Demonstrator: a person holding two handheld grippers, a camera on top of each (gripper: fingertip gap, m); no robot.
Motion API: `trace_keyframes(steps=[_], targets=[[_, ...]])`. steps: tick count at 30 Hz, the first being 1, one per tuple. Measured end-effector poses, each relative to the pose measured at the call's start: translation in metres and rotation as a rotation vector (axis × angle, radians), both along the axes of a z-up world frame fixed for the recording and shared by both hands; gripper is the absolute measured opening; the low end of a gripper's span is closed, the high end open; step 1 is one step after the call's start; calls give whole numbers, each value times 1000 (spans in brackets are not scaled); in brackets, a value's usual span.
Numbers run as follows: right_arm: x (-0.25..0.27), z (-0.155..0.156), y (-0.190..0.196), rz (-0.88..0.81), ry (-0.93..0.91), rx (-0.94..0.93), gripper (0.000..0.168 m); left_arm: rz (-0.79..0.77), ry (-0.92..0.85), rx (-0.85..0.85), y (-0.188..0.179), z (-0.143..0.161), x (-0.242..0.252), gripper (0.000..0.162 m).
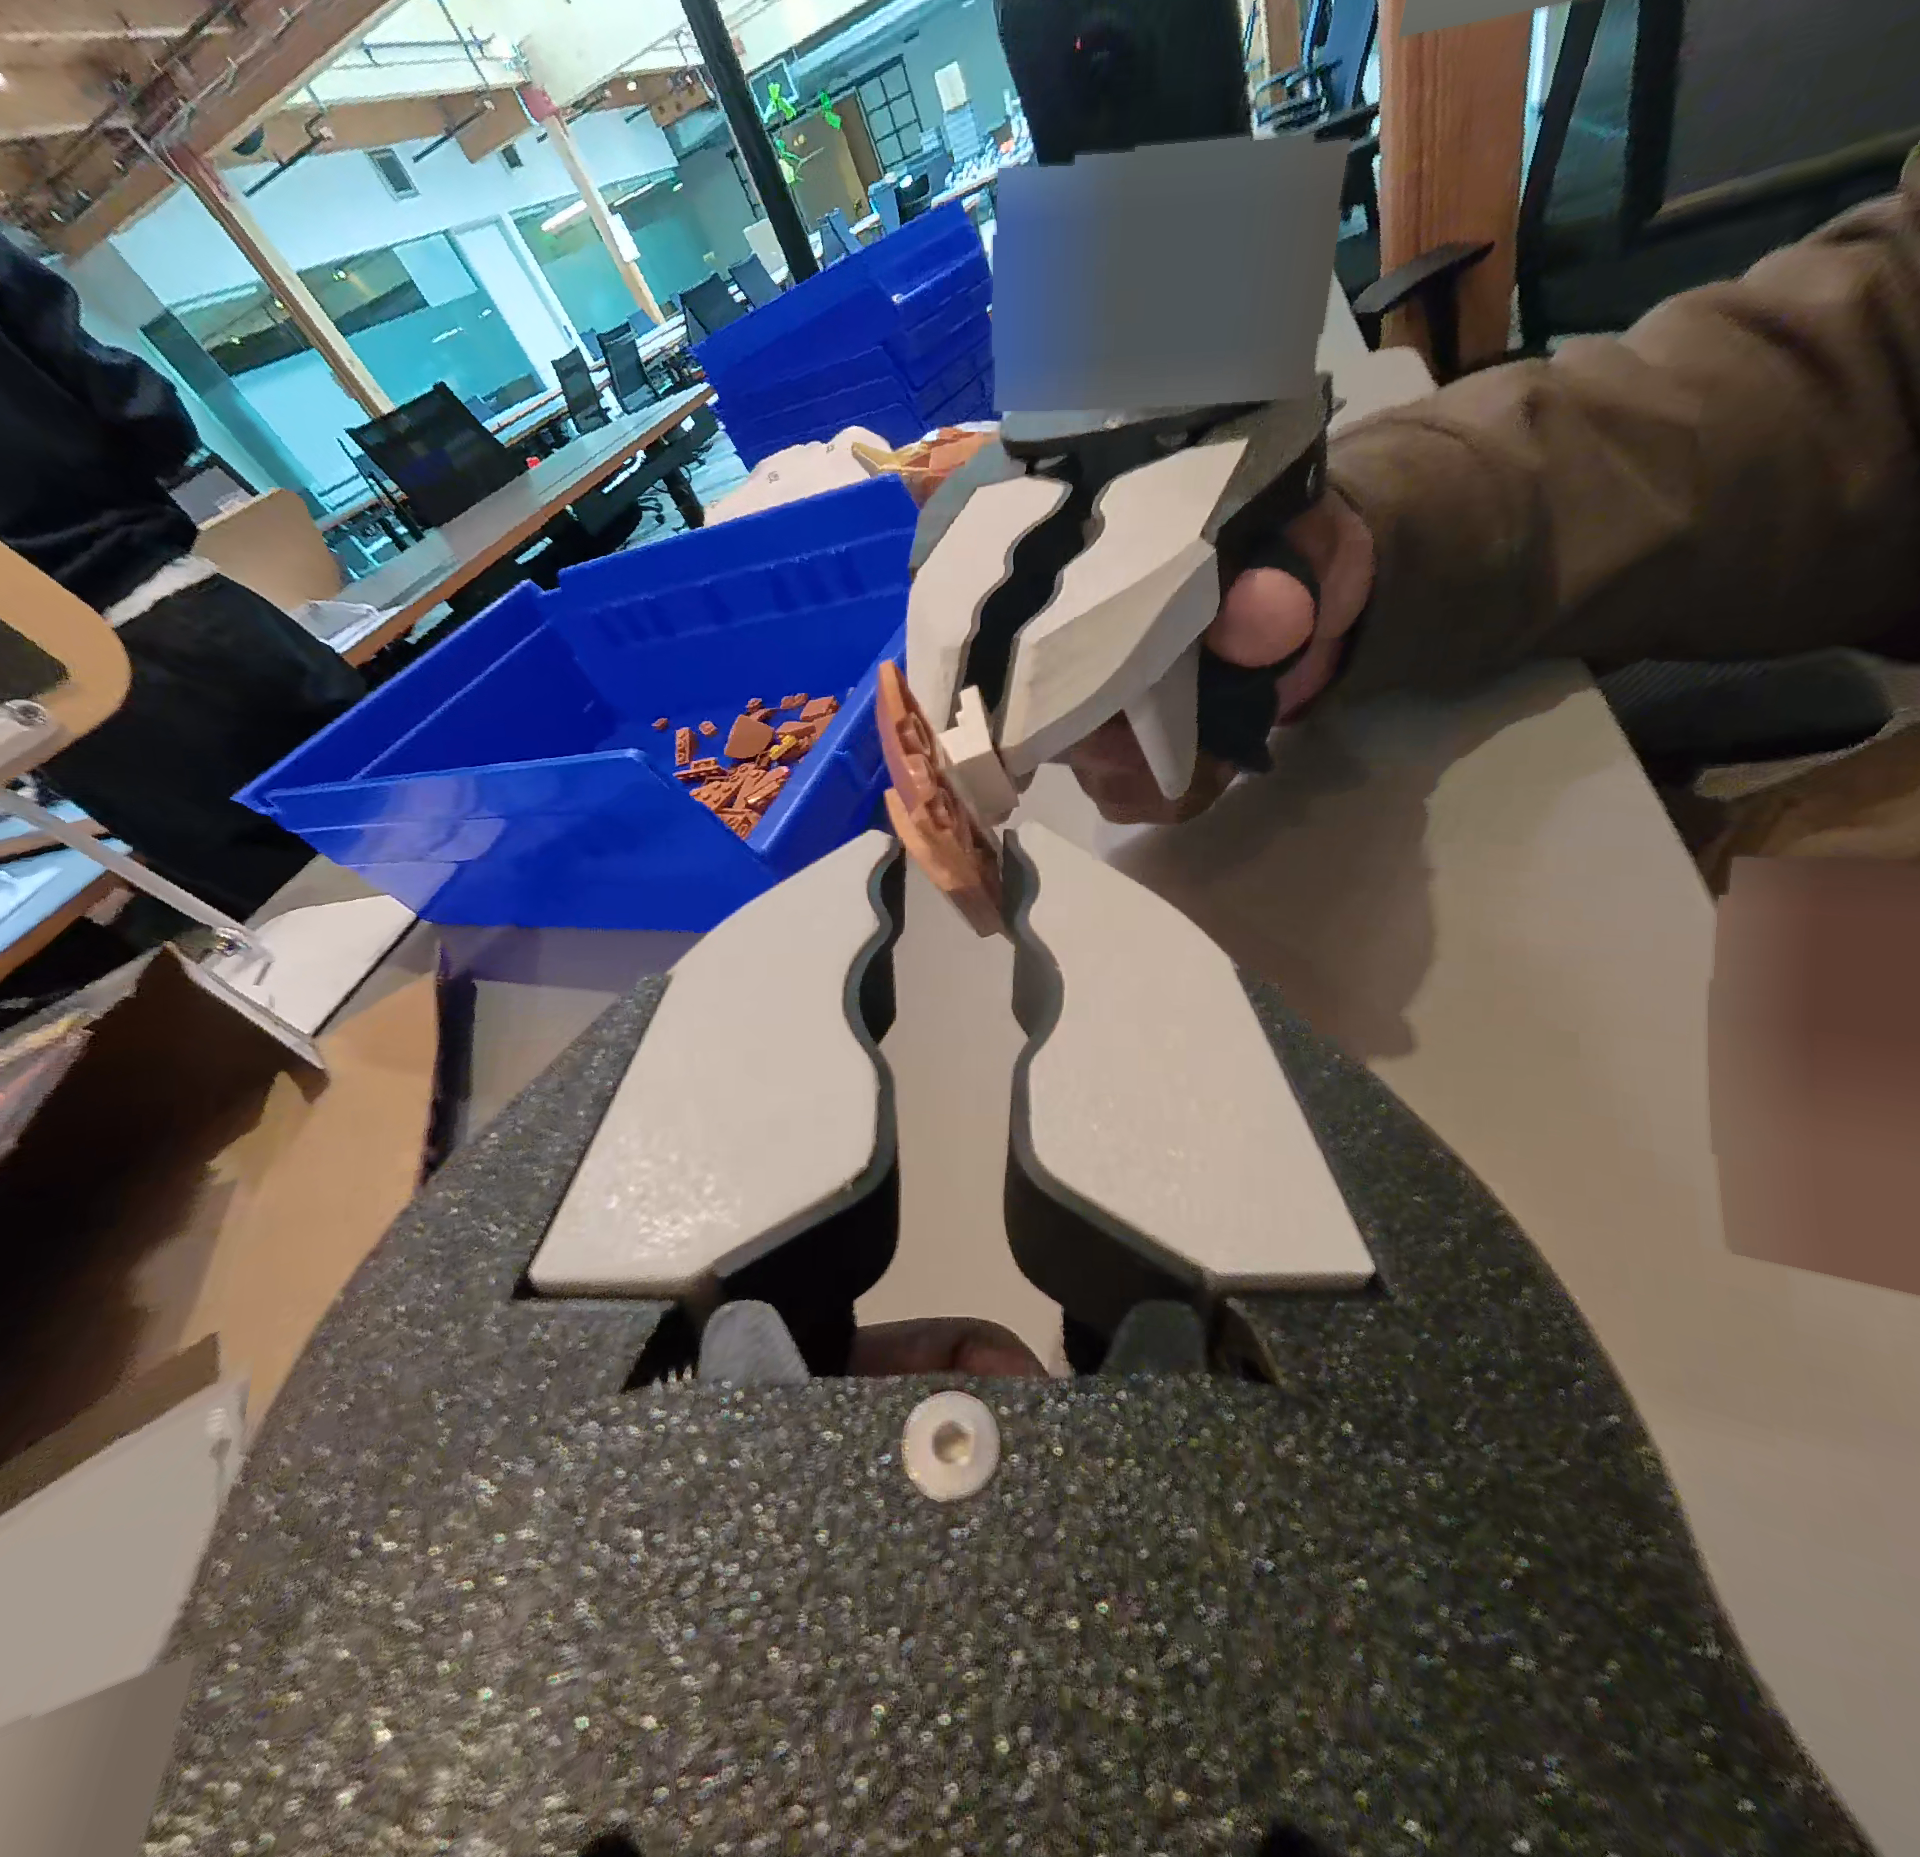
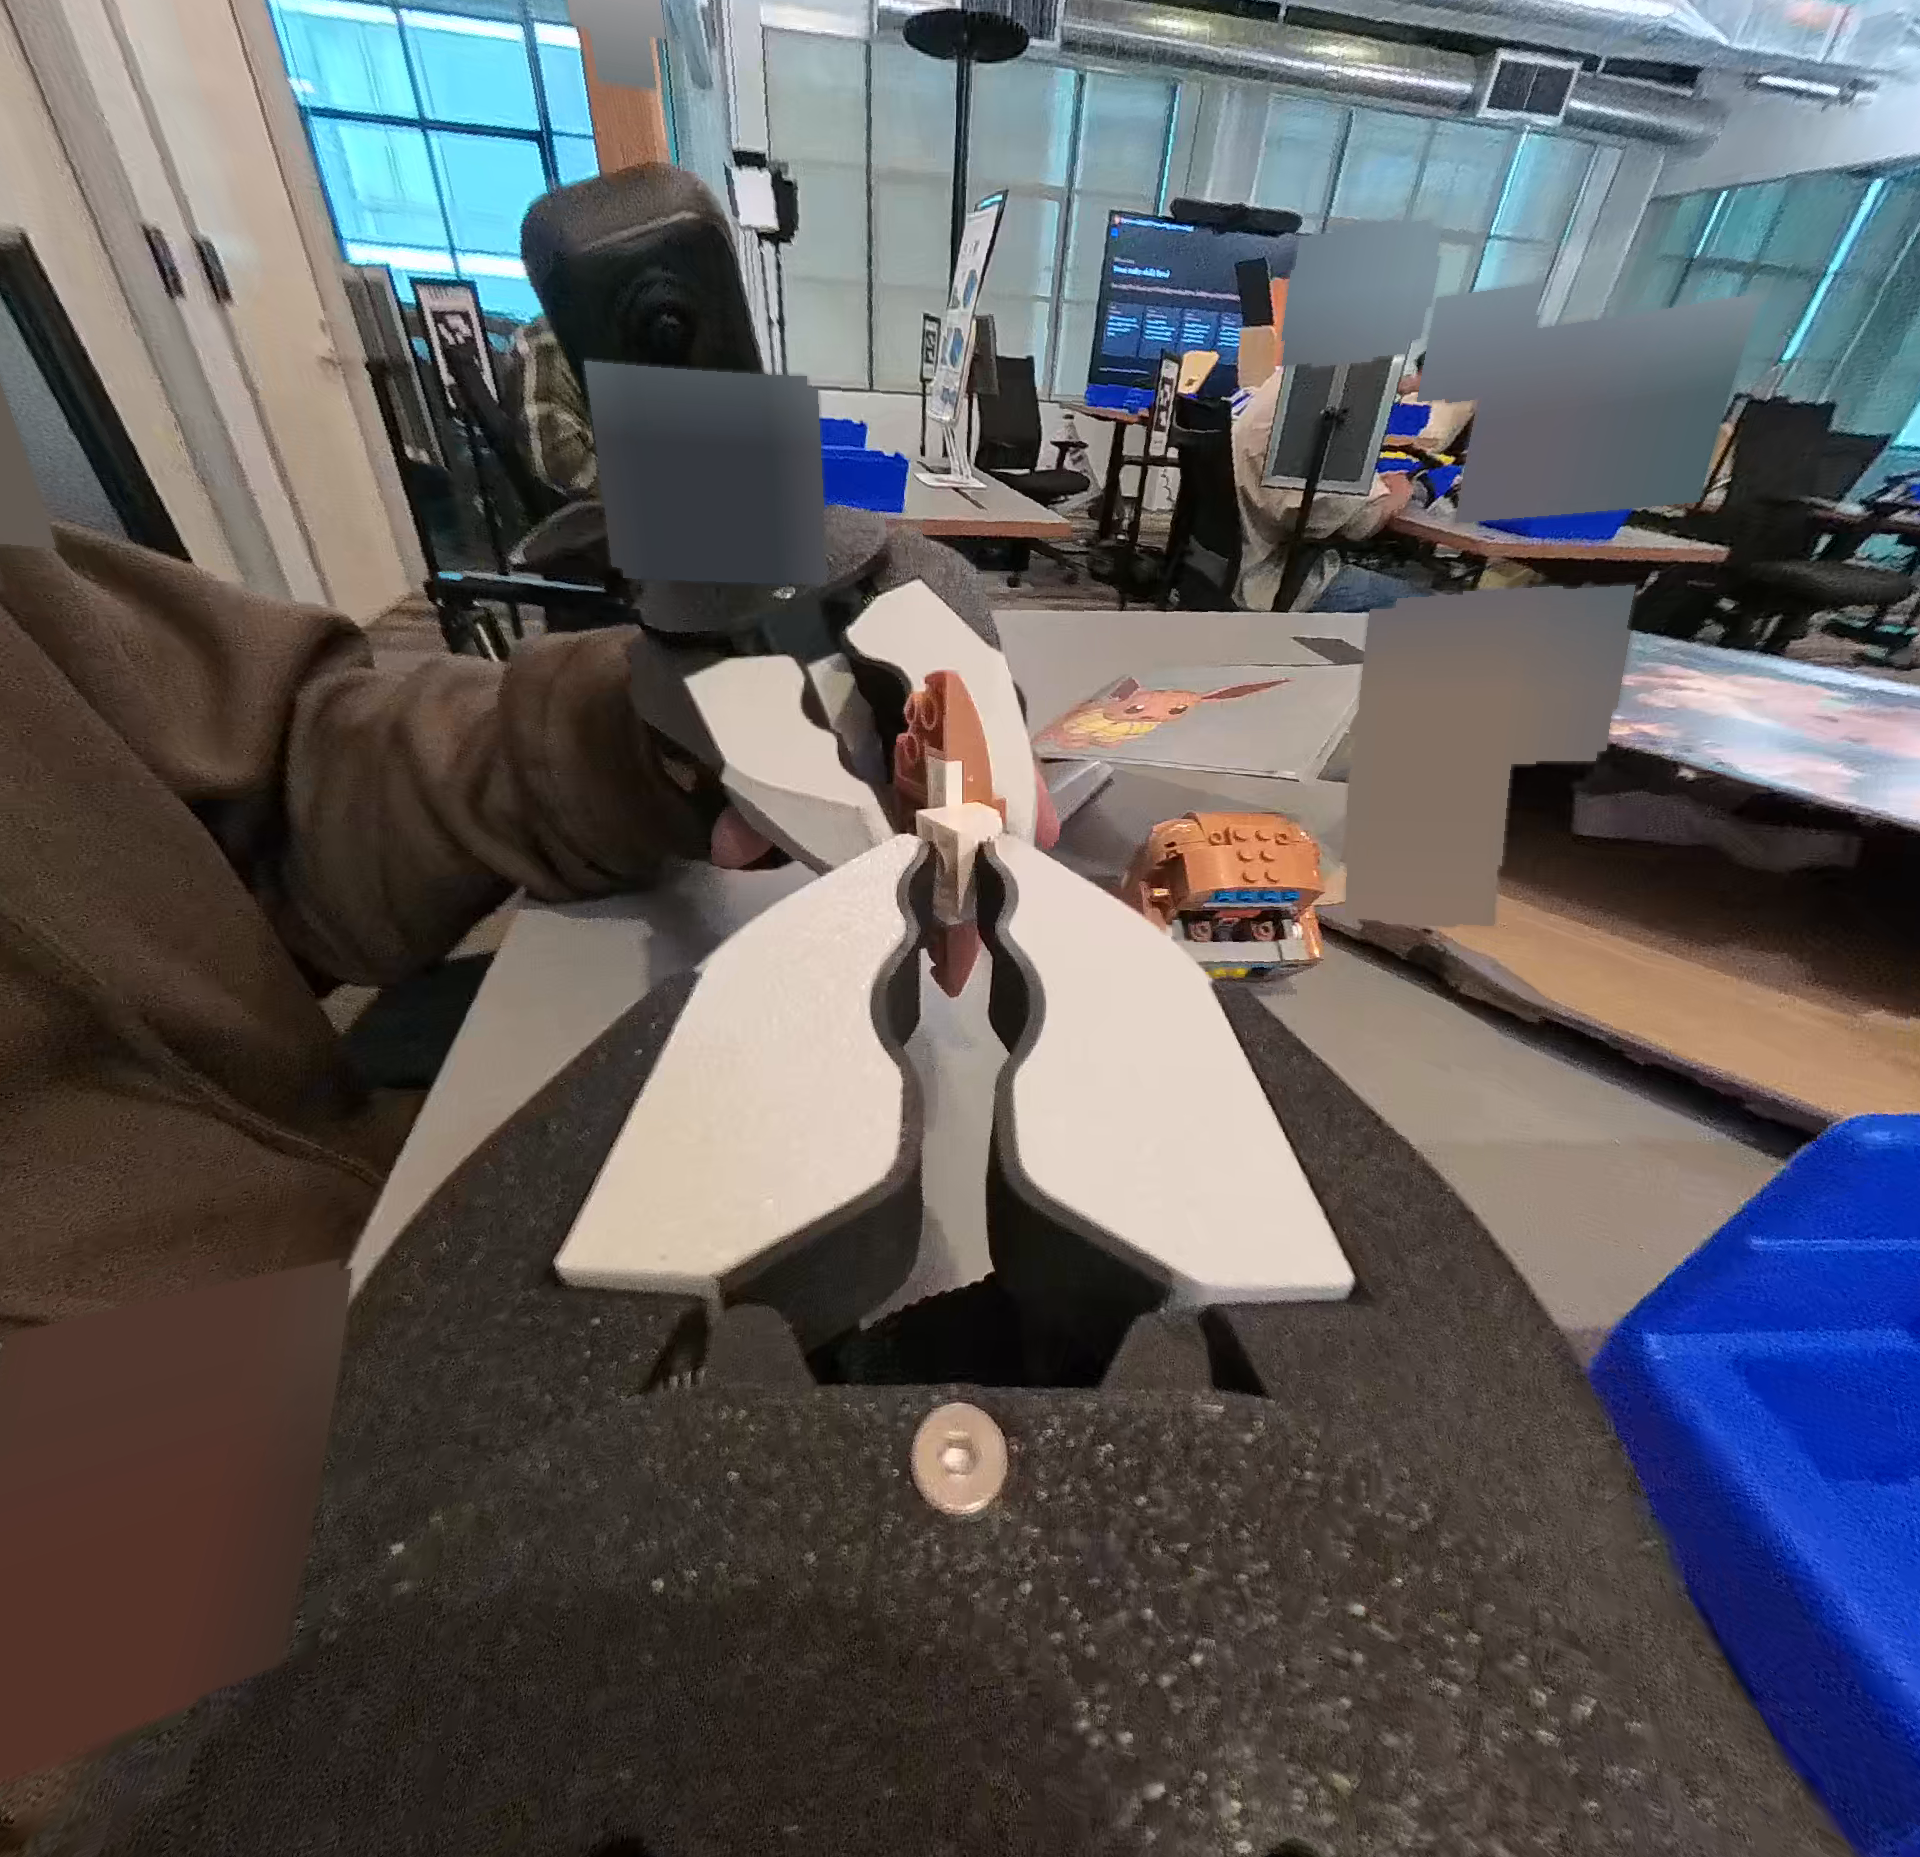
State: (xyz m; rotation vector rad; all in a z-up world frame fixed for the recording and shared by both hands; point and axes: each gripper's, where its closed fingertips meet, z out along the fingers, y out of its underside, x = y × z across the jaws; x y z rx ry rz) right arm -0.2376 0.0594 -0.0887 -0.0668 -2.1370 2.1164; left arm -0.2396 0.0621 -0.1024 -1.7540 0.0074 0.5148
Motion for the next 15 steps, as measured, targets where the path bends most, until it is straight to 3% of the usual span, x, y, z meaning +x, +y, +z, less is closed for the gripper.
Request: trace_keyframes(steps=[9,15], targets=[[-1,5,0,9,-47,-47,7,-36,-186,121,-1,8,-1,13],[-8,16,1,-8,-192,-149,28,-57,-493,483,-9,35,-10,13]])
